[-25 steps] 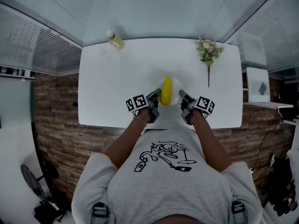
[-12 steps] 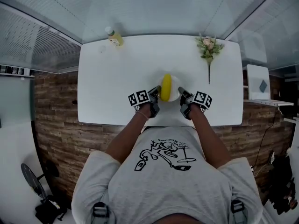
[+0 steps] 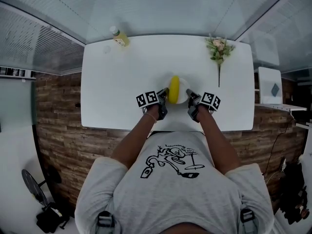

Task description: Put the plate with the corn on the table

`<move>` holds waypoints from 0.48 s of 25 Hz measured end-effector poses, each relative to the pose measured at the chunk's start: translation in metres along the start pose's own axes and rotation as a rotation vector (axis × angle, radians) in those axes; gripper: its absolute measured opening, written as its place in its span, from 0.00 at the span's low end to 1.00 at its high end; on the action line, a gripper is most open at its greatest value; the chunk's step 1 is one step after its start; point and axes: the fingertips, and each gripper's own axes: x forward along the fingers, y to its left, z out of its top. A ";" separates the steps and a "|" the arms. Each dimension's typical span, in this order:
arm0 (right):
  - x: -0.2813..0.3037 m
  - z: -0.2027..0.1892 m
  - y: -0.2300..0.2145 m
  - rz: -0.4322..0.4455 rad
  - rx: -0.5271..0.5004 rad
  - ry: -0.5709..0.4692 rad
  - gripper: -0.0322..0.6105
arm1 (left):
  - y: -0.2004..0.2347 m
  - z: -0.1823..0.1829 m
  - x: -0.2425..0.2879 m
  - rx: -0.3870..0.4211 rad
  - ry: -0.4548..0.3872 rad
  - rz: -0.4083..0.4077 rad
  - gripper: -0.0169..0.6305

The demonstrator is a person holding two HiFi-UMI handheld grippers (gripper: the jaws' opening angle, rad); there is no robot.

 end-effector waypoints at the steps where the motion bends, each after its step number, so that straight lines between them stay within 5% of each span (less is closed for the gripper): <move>1: 0.001 0.000 -0.001 -0.005 0.001 0.001 0.11 | 0.001 0.000 0.000 0.000 0.002 0.006 0.09; 12: 0.005 -0.001 -0.011 -0.045 0.014 0.023 0.11 | 0.010 -0.005 0.006 0.009 0.030 0.055 0.10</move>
